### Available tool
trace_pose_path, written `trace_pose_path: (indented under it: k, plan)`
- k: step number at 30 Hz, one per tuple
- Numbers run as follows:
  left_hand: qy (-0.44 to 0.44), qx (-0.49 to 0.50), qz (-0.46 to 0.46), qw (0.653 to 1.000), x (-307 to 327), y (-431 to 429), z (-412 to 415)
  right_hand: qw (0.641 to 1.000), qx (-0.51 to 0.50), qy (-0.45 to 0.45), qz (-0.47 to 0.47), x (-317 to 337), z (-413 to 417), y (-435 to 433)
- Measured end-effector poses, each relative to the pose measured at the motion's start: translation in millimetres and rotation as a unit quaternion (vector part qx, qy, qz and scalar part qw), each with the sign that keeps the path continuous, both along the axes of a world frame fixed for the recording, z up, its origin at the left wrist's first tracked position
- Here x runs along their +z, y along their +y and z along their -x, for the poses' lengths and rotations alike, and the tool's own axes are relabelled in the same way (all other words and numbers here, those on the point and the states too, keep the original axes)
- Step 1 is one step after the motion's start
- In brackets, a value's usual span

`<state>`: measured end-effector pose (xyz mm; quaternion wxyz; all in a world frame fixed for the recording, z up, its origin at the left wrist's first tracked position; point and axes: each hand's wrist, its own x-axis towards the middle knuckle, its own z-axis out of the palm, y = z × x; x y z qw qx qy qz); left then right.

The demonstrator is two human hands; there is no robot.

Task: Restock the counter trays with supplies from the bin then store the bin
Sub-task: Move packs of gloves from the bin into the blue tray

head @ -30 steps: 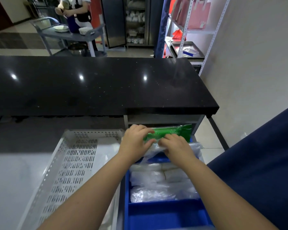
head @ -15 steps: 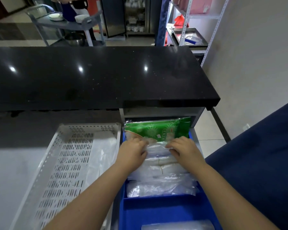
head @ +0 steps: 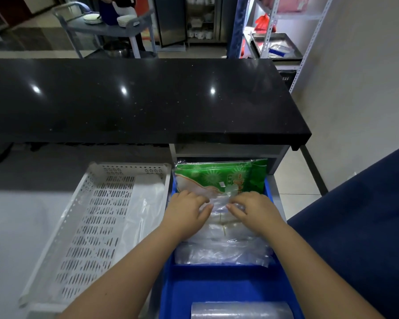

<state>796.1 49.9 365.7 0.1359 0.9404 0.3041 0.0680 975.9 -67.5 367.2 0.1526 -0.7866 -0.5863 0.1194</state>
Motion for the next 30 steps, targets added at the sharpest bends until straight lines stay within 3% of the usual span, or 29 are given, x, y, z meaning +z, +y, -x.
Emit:
trace_pose_path:
  k: [4, 8, 12, 19, 30]
  plan:
    - [-0.09, 0.03, -0.045, 0.994, 22.2, -3.7, 6.7, 0.99, 0.002, -0.027, -0.139, 16.6, 10.1, 1.5]
    - [-0.122, 0.107, -0.089, 0.983, 39.7, -4.0, 22.0, 0.978, 0.027, -0.068, -0.193, 34.7, 34.9, 21.7]
    - [-0.115, 0.206, -0.098, 0.967, 50.1, -3.7, 61.2, 0.978, 0.072, -0.068, -0.183, 46.4, 70.8, 51.2]
    - [-0.107, 0.398, -0.079, 0.908, 51.7, -21.2, 184.1, 0.956, 0.253, -0.028, -0.148, 49.5, 179.2, 84.3]
    - [-0.067, 0.604, -0.09, 0.789, 44.4, -126.6, 440.8, 0.855, 0.495, -0.06, -0.141, 60.0, 441.8, 69.2]
